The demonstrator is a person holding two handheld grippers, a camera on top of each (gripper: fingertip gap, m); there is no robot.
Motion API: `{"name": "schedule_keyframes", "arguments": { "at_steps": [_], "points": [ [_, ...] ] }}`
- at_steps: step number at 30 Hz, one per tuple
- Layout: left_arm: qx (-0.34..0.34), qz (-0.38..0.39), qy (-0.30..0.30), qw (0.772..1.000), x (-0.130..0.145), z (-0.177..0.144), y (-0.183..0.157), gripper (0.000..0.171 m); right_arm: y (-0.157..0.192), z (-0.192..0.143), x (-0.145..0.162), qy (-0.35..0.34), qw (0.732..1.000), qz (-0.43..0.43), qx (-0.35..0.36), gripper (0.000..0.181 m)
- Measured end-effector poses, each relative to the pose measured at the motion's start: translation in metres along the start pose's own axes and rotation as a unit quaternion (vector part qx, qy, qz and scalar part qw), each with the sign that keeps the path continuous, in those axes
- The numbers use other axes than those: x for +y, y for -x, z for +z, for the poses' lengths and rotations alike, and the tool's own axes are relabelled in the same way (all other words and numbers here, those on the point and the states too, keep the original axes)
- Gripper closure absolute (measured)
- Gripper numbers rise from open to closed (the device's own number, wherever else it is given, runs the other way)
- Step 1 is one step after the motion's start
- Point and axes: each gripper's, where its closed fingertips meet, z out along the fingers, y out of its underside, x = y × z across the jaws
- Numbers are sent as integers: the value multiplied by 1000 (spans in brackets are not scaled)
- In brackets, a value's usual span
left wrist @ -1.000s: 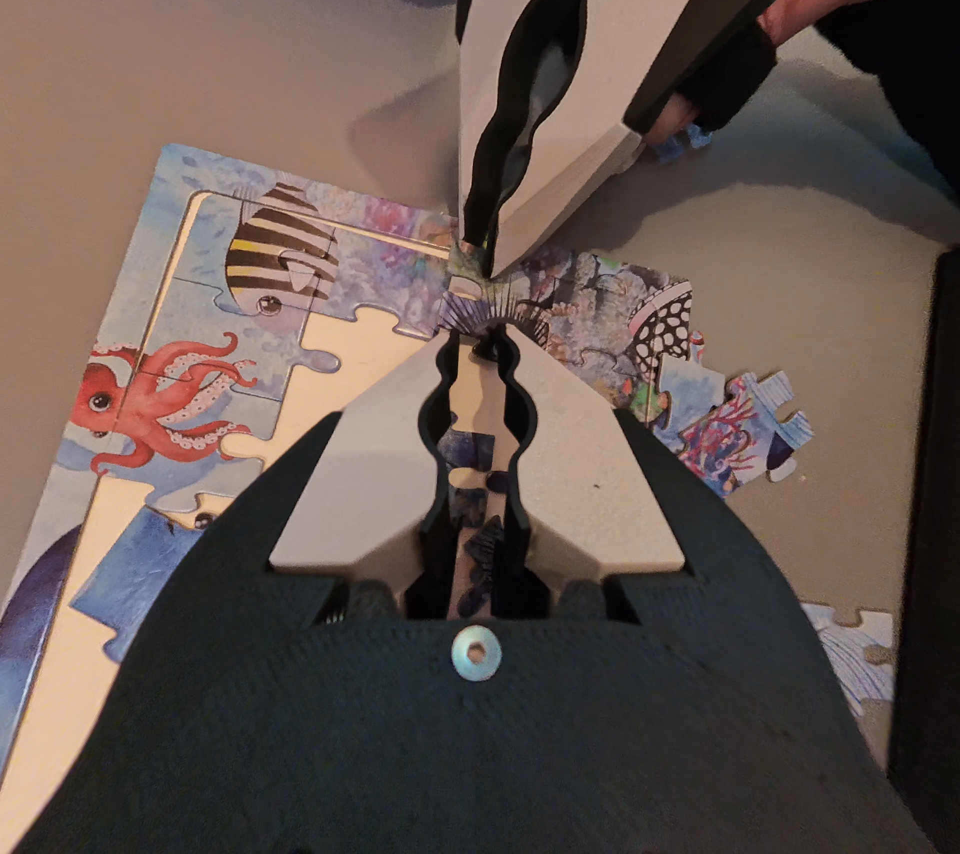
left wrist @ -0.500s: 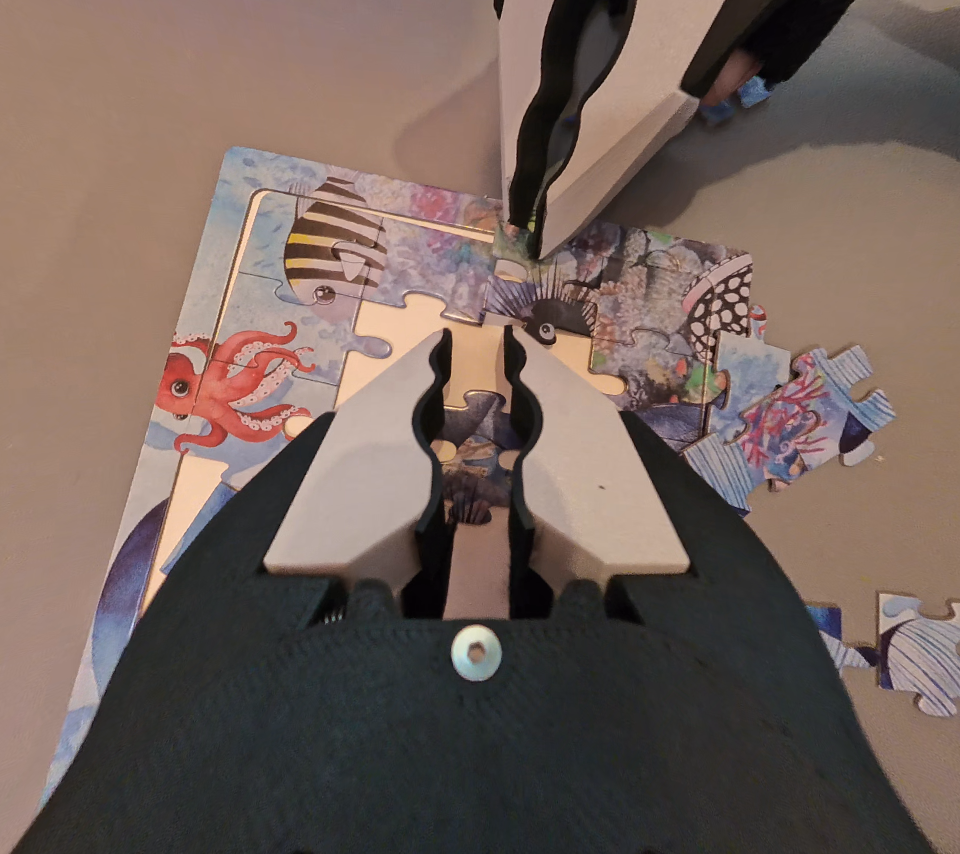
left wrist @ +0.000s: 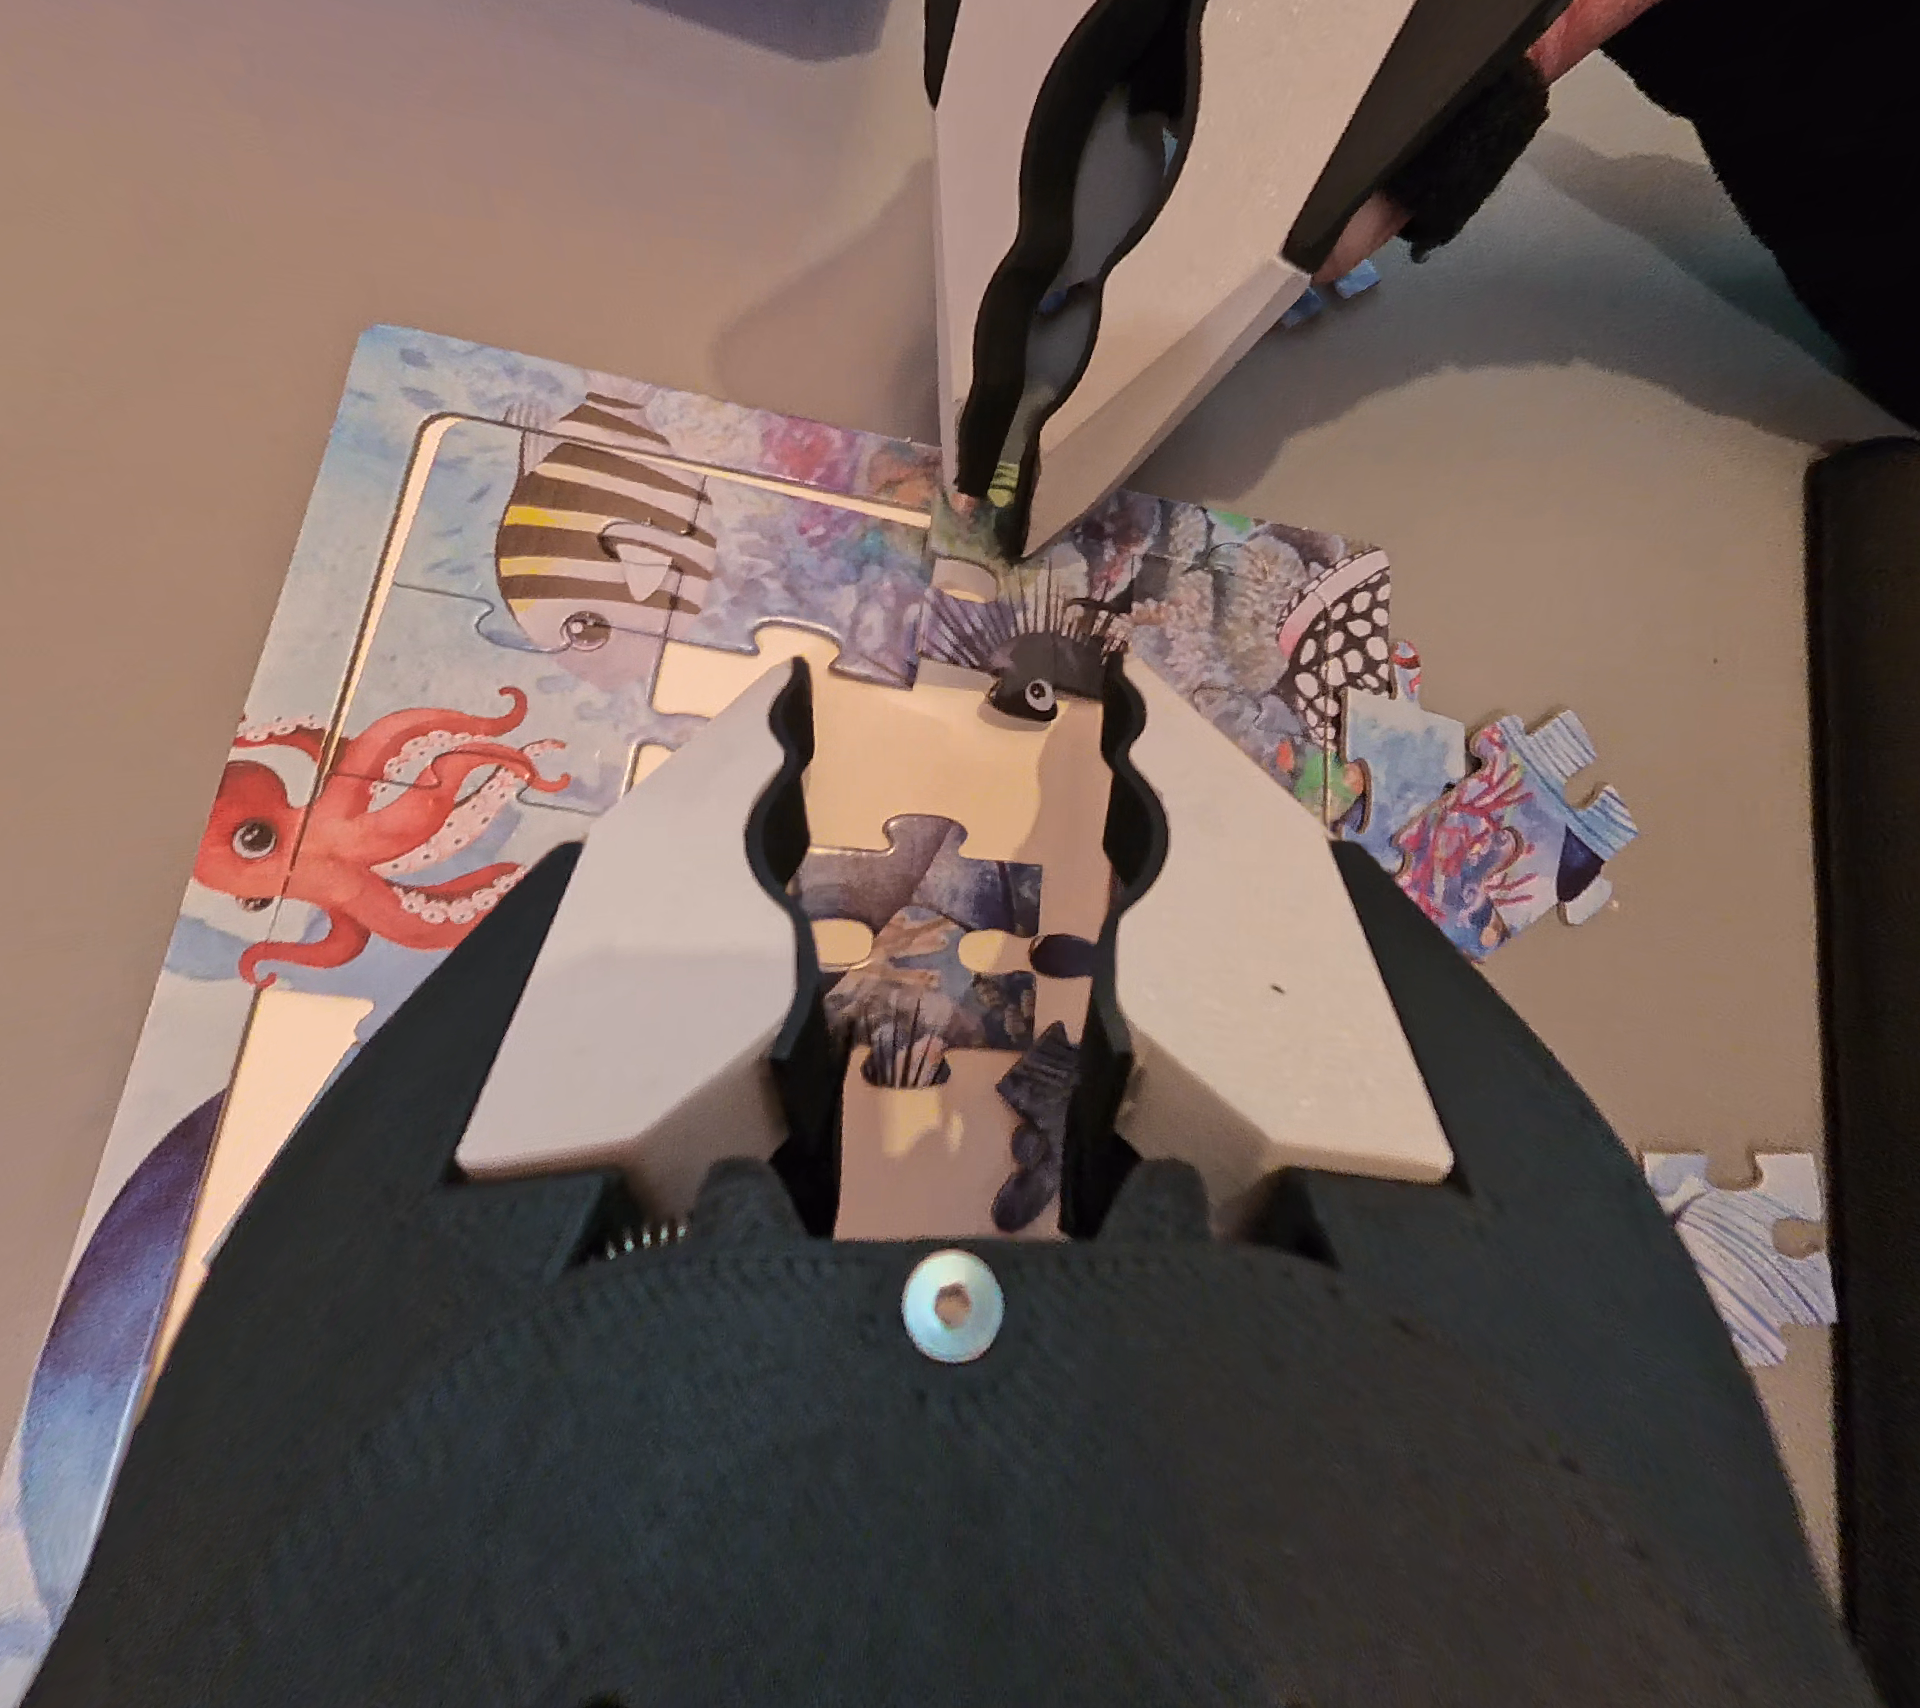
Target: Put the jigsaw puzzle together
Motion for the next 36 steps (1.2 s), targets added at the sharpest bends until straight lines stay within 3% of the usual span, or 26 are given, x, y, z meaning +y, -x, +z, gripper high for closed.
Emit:
{"name": "schedule_keyframes", "arguments": {
  "at_steps": [14, 17, 21, 24, 29, 33, 36],
  "points": [
    [-6, 14, -4, 1000, -6, 8, -4, 108, -1, -1, 1, 1, 1000, 5, -1, 171],
    [-17, 13, -9, 1000, -10, 1, 3, 113, -2, -1, 1, 3, 1000, 5, 4, 171],
    [-96, 60, -18, 993, -20, -26, 36, 112, -3, -6, 0, 0, 1000, 4, 17, 159],
    [-147, 101, 34, 983, -13, -20, 64, 102, -3, -6, -1, -5, 1000, 8, 7, 158],
    [-107, 87, 46, 989, -17, 0, 79, 96, -8, -8, 0, -6, 1000, 9, 17, 150],
    [-87, 81, 52, 992, -18, 4, 84, 104, -14, -11, 0, -12, 999, 16, 26, 151],
    [-89, 77, 46, 992, -19, 3, 88, 113, -20, -13, -1, -15, 999, 23, 38, 142]
  ]
}}
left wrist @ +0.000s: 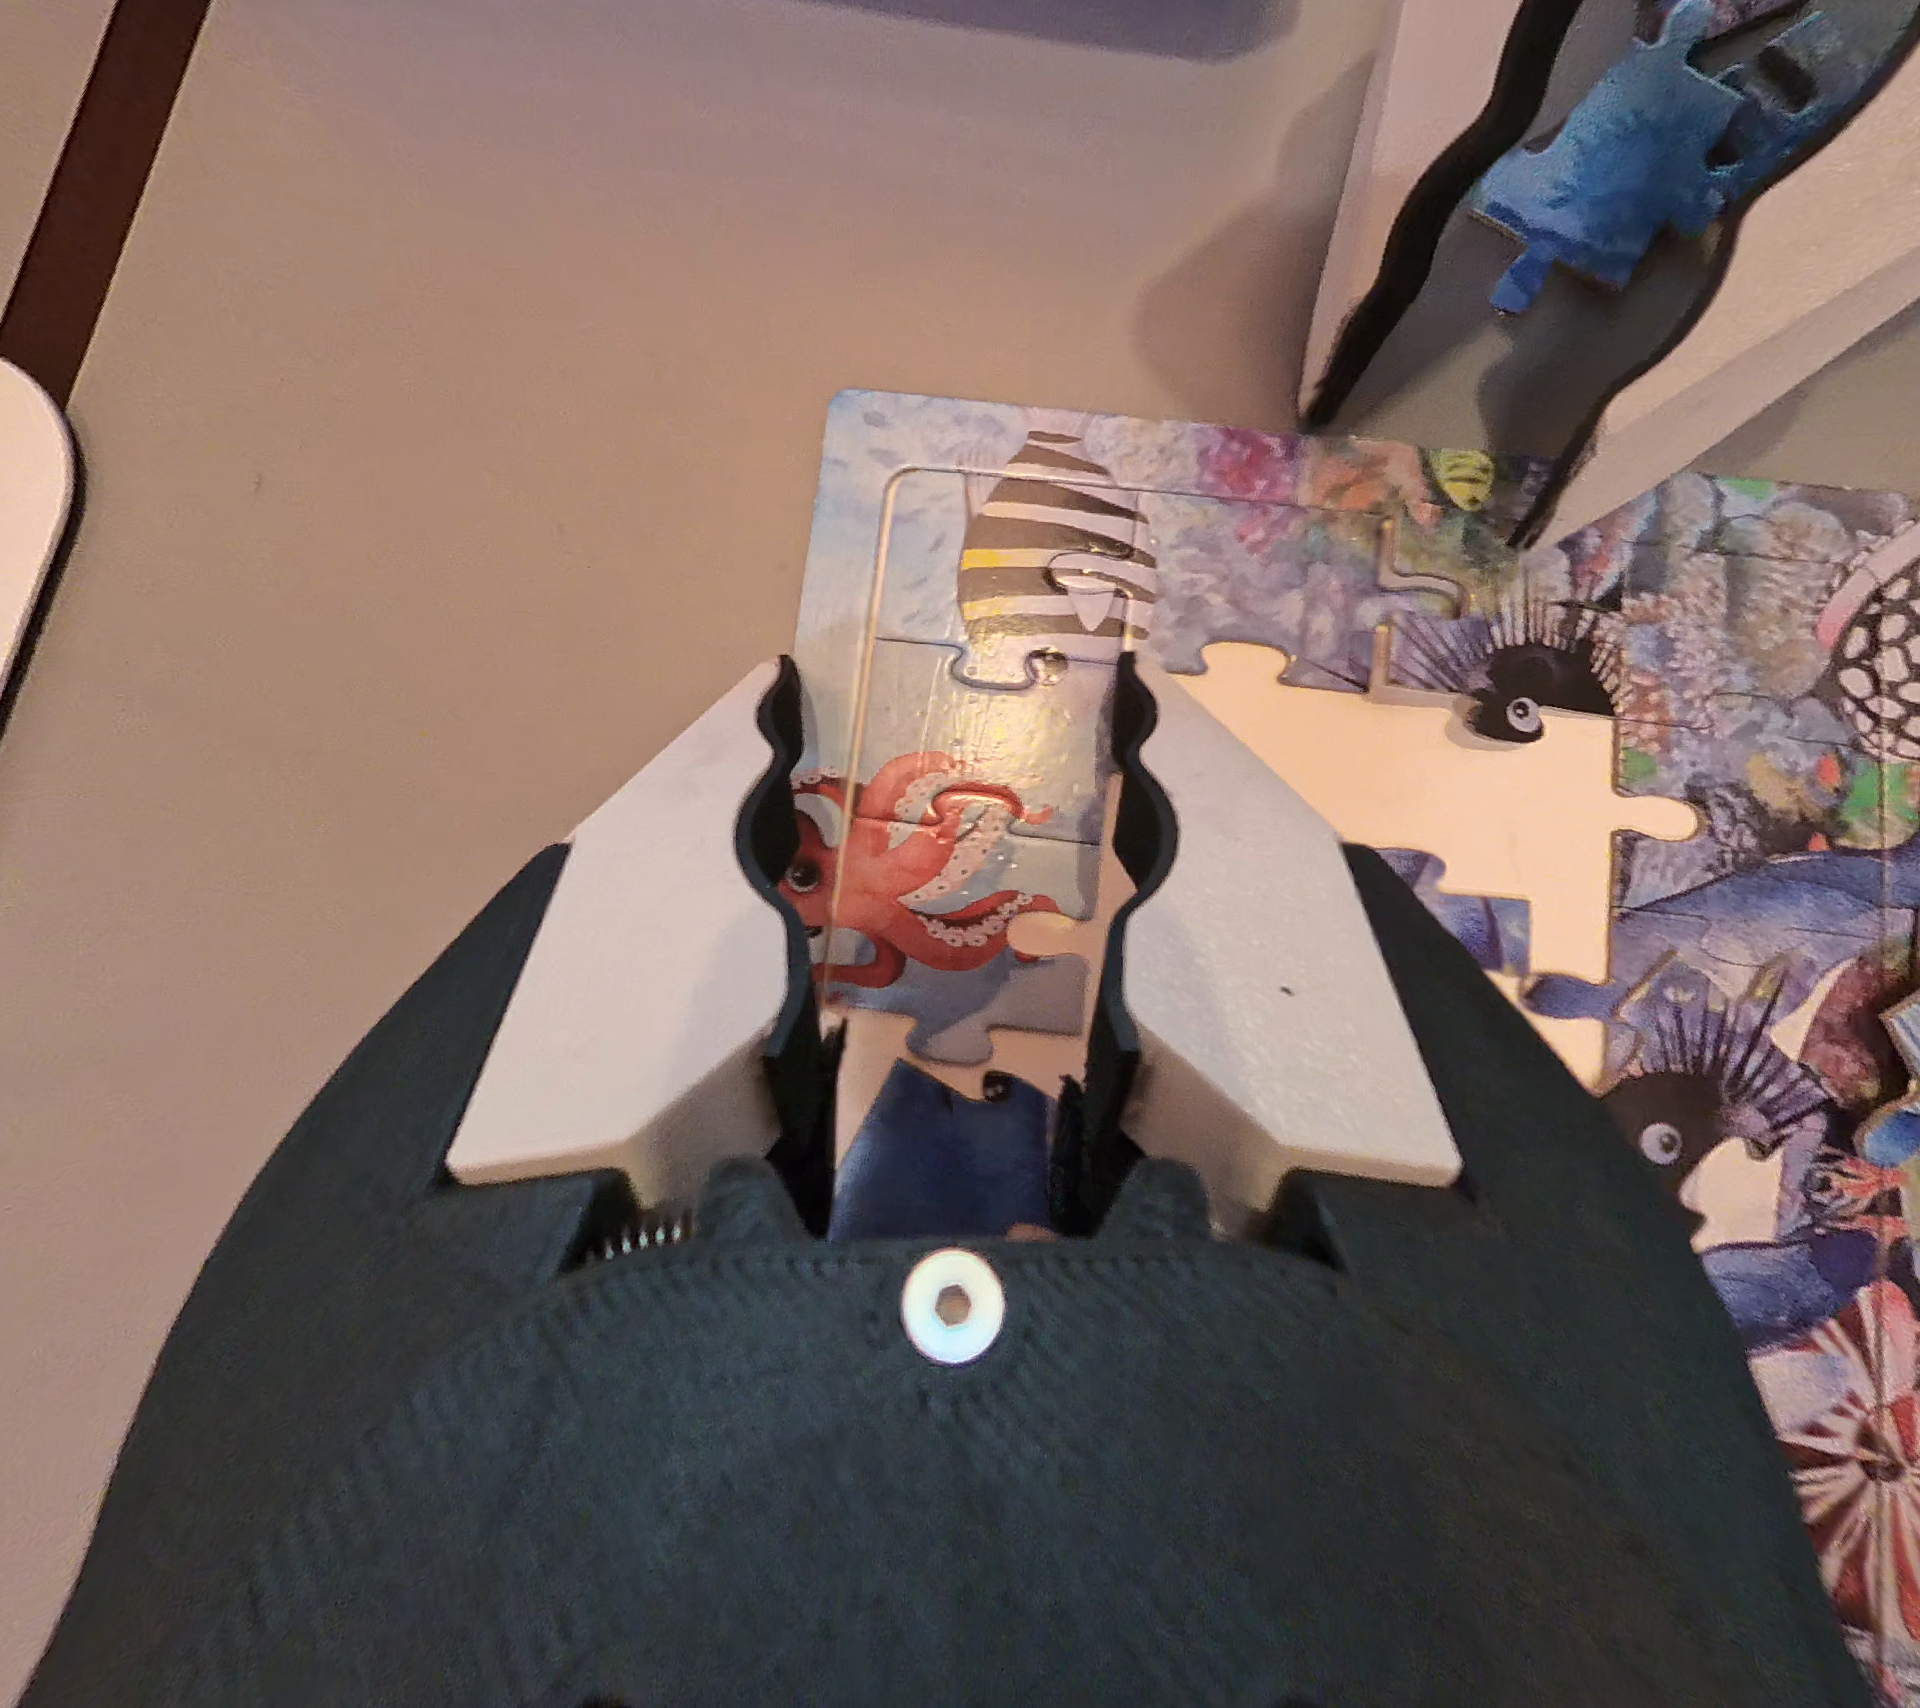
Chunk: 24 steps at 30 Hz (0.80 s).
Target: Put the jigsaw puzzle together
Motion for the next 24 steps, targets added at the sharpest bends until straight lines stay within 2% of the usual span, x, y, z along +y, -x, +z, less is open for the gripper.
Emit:
{"name": "schedule_keyframes", "arguments": {
  "at_steps": [10, 15, 17, 21, 24],
  "points": [
    [-3, 2, -1, 1000, -2, 2, 2, 114, -1, -1, 3, 1, 1000, -3, 13, 146],
    [-6, 0, 0, 1000, -2, 2, 2, 114, -7, -1, 4, 22, 998, -25, 57, 157],
    [-6, -1, -2, 1000, -2, 2, 2, 114, -5, -2, 3, 28, 997, -32, 71, 143],
    [-6, -3, -4, 1000, -2, 2, 2, 114, 4, -15, -20, -25, 994, -68, 85, 161],
    [-6, -4, -3, 1000, -2, 2, 2, 114, 6, -2, -4, 19, 995, -66, 68, 181]
  ]
}}
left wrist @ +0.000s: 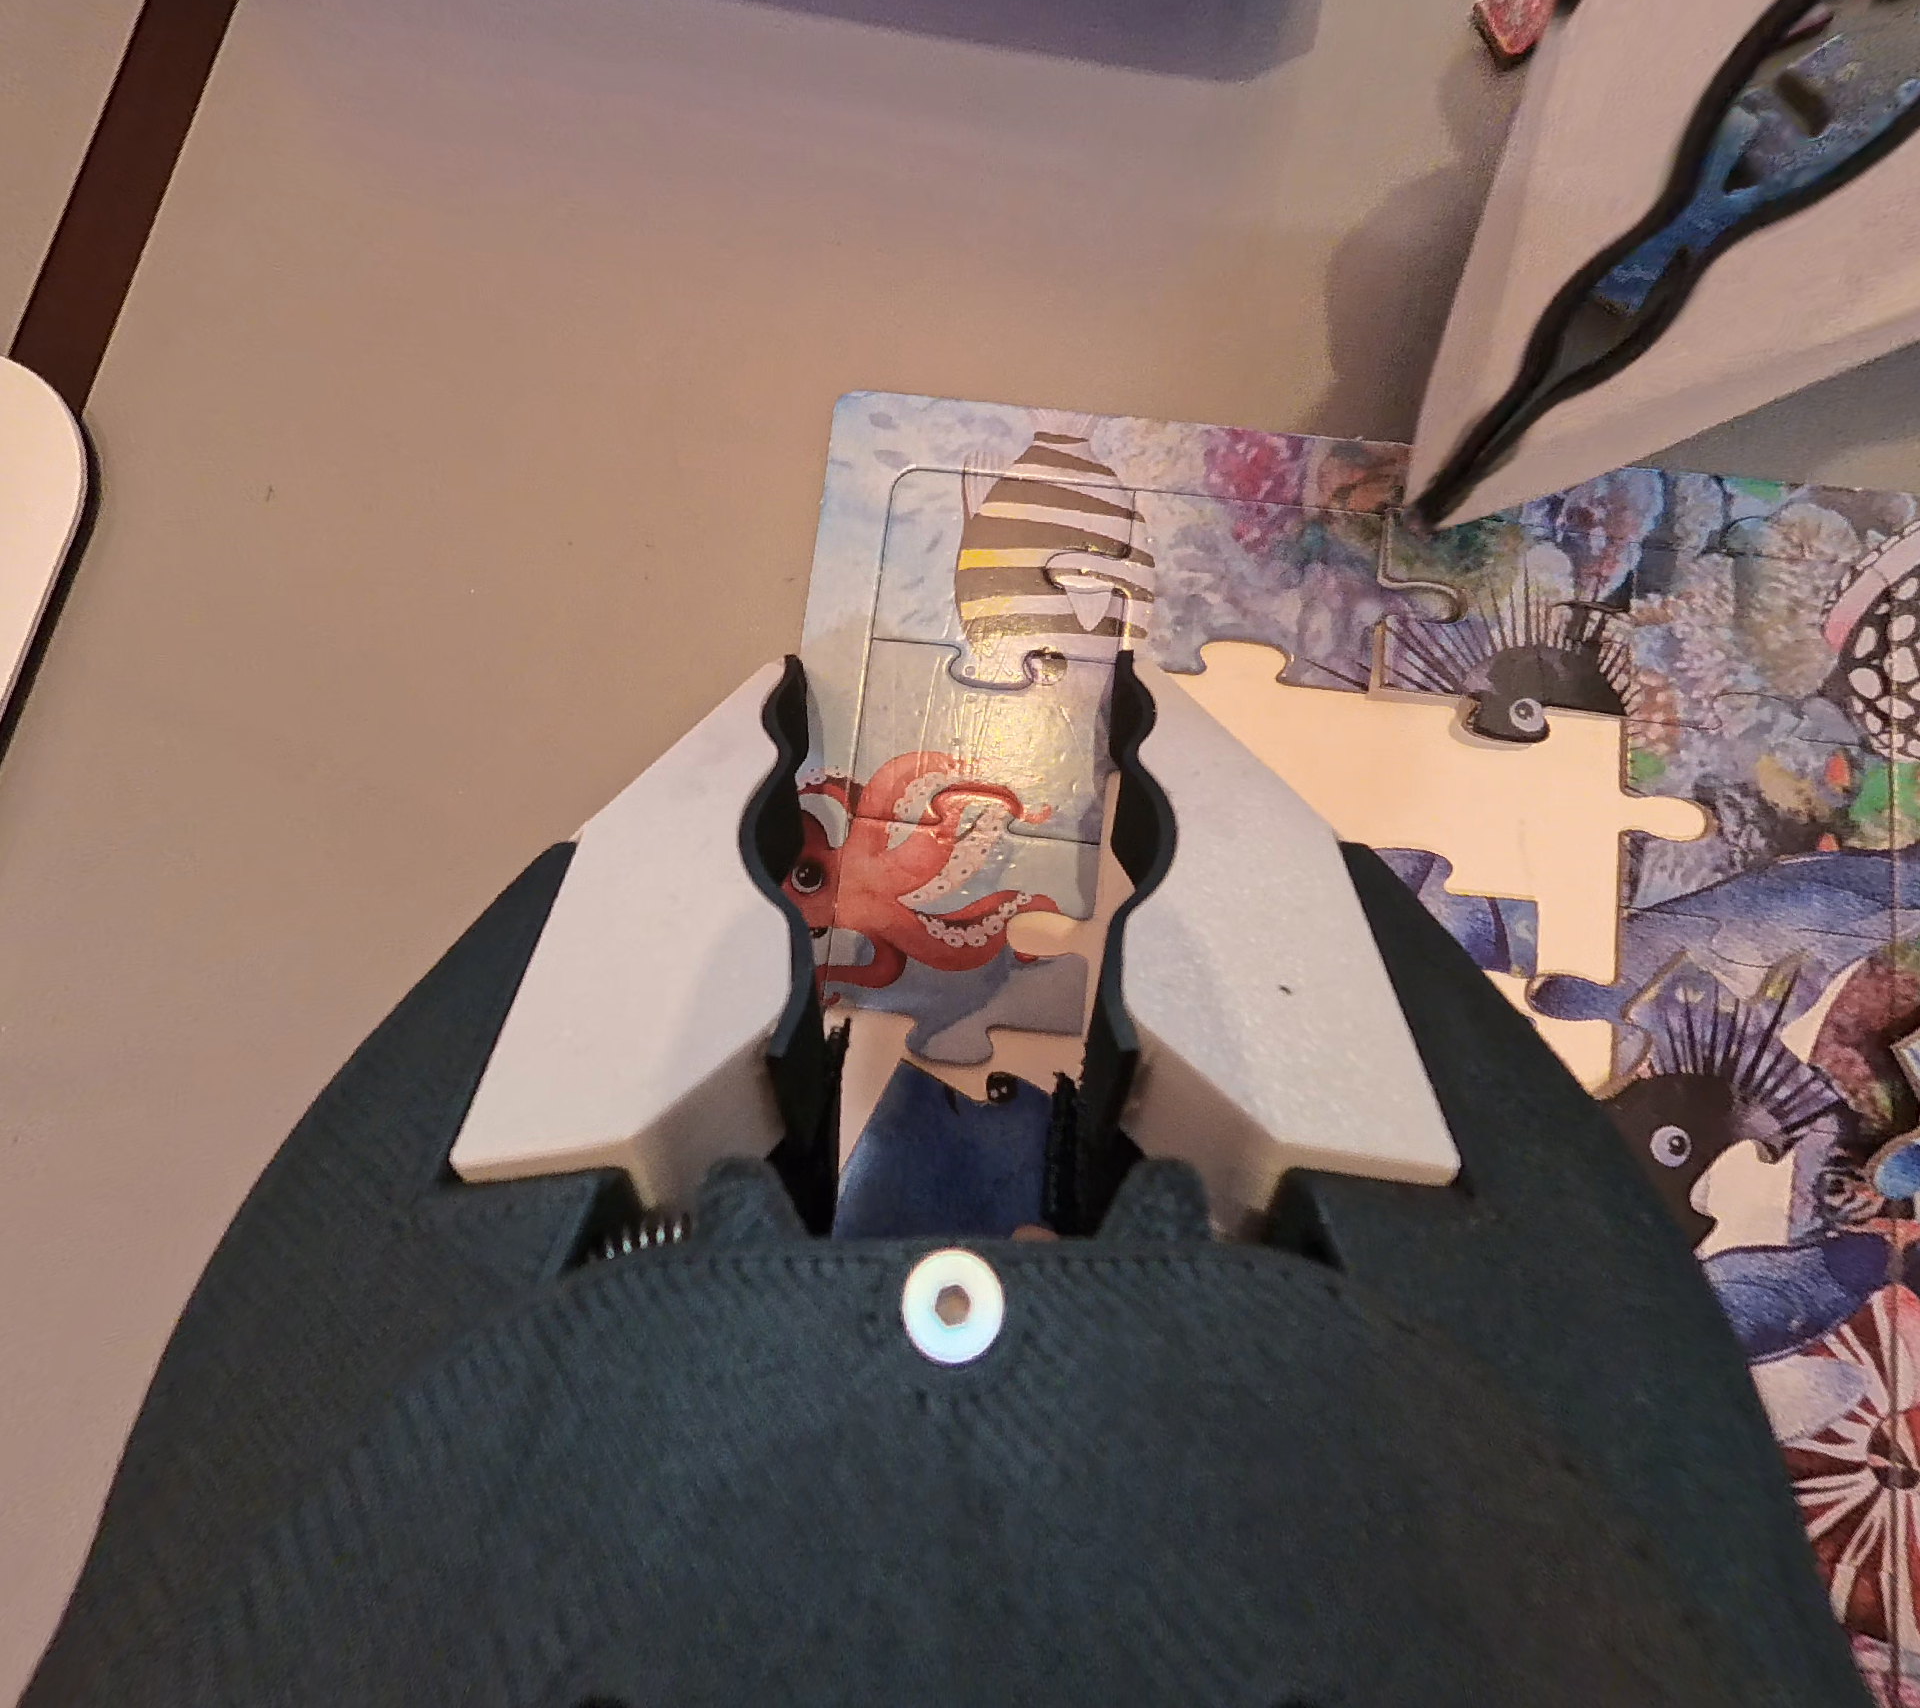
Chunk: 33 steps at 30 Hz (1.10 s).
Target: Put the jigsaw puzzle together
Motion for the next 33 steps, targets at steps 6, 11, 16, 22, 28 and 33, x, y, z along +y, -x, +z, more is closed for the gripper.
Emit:
{"name": "schedule_keyframes", "arguments": {
  "at_steps": [6, 11, 16, 22, 28, 33],
  "points": [
    [-1, -4, -3, 1000, 0, 0, 0, 114, 8, 7, 2, 22, 999, -32, 8, 181],
    [-1, -5, 0, 1000, 0, 0, 0, 114, 13, 15, 3, 34, 998, -59, 16, 181],
    [-2, -7, -1, 1000, 0, 0, -1, 114, 15, 16, 1, 28, 998, -55, 10, 181],
    [-4, -9, -2, 1000, 0, -1, -2, 114, 17, 5, -14, -10, 997, -71, 17, 181],
    [-16, -7, -14, 1000, -5, -21, 1, 114, 7, -15, -24, -71, 997, -43, -2, 181],
    [-9, 42, 9, 999, 2, -55, -25, 121, -10, -32, -24, -110, 994, -18, 1, 181]
  ]
}}
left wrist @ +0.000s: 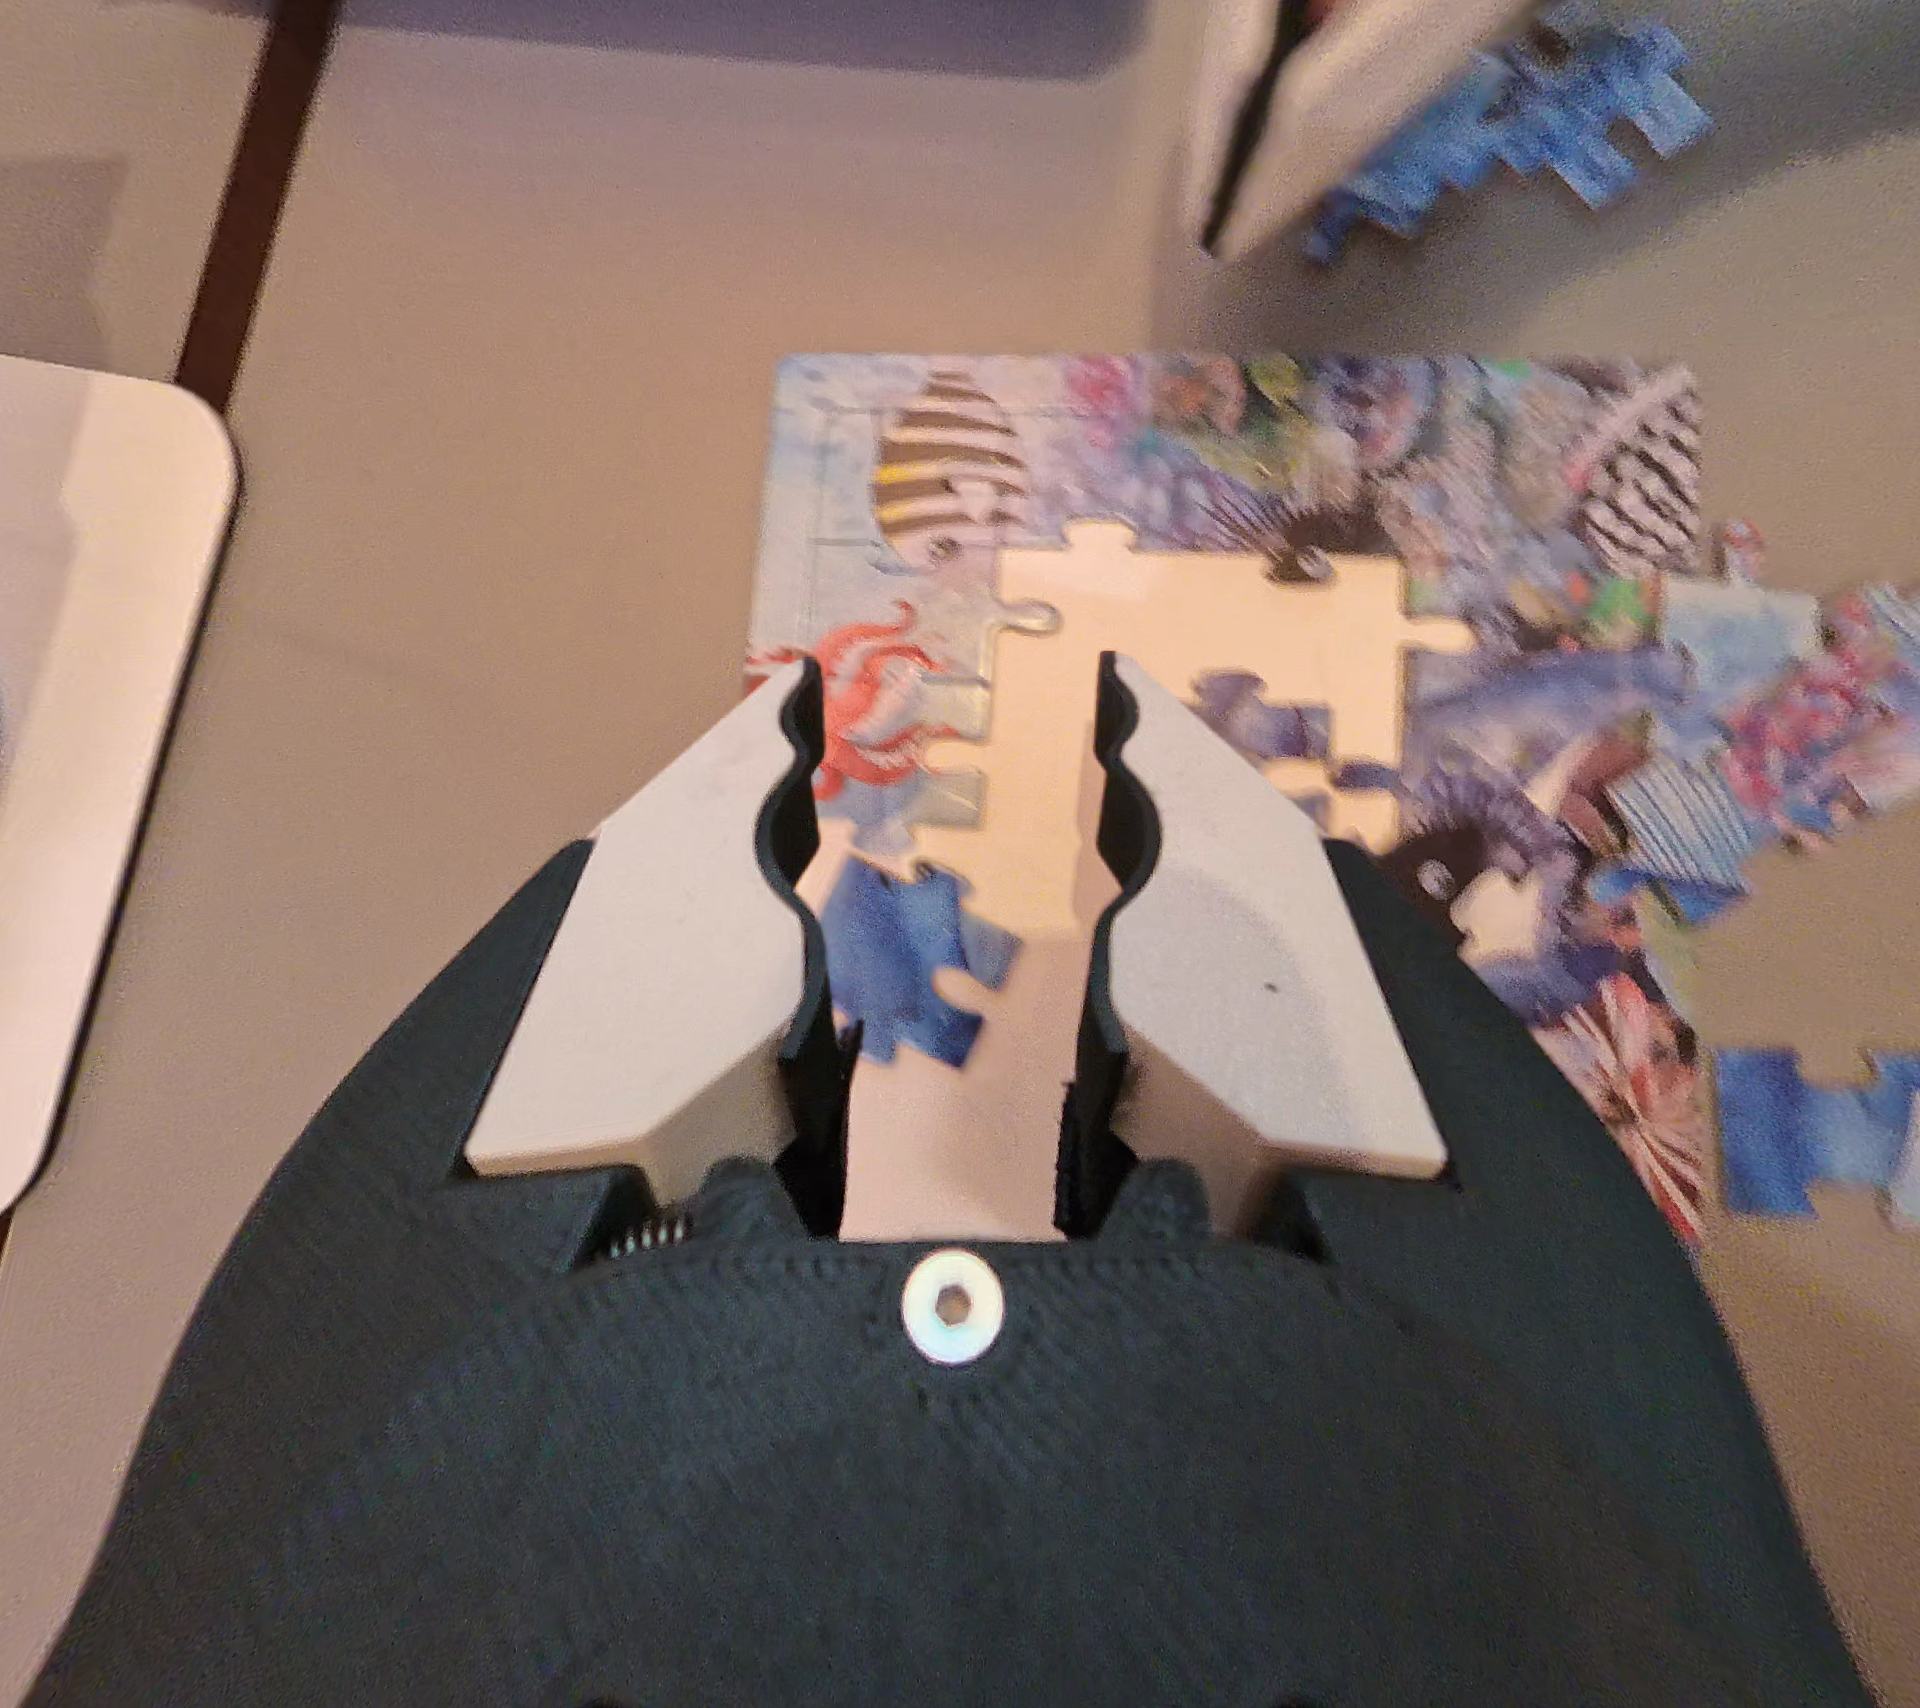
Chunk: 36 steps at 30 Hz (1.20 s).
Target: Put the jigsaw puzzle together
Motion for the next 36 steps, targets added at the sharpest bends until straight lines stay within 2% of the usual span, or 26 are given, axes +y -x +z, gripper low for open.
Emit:
{"name": "schedule_keyframes", "arguments": {
  "at_steps": [5, 8, 14, 18, 21, 26, 31, 36],
  "points": [
    [26, 49, 37, 998, 32, -12, -36, 126, -2, 2, 4, 5, 1000, -4, 0, 181],
    [57, 42, 24, 997, 34, -17, -57, 129, 4, 3, 4, 6, 1000, -16, -13, 181],
    [99, 81, 74, 989, 59, -15, -95, 124, 9, 8, 9, 20, 999, -26, -24, 181],
    [112, 66, 64, 990, 62, -11, -101, 129, 13, 8, 8, 15, 999, -29, -34, 181],
    [110, 48, 47, 992, 59, -11, -100, 147, 13, 8, 8, 16, 999, -30, -35, 181],
    [96, 34, 25, 994, 58, -10, -98, 150, 15, 7, 6, 9, 999, -26, -43, 181],
    [57, 26, 4, 998, 56, -14, -90, 150, 22, 4, 0, -11, 997, -16, -72, 180],
    [-19, 38, -29, 999, 41, -23, -74, 150, 41, 7, -4, -25, 987, 46, -151, 163]
  ]
}}
